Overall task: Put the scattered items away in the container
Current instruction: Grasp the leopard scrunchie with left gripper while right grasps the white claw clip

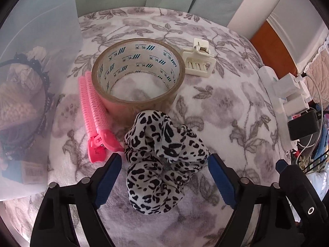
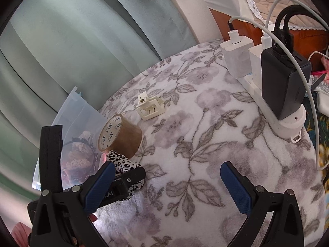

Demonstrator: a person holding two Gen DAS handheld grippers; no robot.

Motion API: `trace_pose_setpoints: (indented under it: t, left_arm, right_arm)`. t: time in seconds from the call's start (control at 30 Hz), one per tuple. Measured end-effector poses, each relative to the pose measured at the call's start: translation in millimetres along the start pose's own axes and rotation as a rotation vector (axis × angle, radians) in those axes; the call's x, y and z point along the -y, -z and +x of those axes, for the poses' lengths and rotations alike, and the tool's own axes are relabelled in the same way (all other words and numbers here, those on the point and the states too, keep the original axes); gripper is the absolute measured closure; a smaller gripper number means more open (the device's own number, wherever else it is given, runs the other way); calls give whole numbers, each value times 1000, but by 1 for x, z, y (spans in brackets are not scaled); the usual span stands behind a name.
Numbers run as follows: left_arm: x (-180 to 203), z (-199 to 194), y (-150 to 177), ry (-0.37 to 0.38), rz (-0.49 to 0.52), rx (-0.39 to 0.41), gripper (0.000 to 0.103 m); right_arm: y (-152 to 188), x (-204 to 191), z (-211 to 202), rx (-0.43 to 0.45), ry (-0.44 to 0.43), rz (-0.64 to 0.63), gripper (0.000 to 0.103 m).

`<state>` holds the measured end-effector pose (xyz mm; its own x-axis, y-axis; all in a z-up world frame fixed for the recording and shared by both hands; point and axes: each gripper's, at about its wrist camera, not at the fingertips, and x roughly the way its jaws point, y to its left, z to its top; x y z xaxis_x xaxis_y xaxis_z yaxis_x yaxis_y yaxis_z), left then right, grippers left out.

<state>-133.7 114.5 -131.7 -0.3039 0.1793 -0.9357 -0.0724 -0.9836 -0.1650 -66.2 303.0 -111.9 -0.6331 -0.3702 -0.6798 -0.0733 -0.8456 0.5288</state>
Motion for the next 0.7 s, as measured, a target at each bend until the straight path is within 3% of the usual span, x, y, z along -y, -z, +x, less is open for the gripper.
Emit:
trace_pose_setpoints:
  t: [0.23, 0.43, 0.7]
  left_arm:
    - [-14, 0, 1, -15, -53, 12, 53]
    - [-28, -5, 7, 9, -103, 26, 69]
    - [-45, -14, 14, -14, -139, 62, 75]
  right_arm:
    - [0, -2, 9, -26, 1, -5, 0]
    - [-6, -9, 15, -29, -6, -23, 0]
    - [-22, -27, 40, -63, -1, -80, 0]
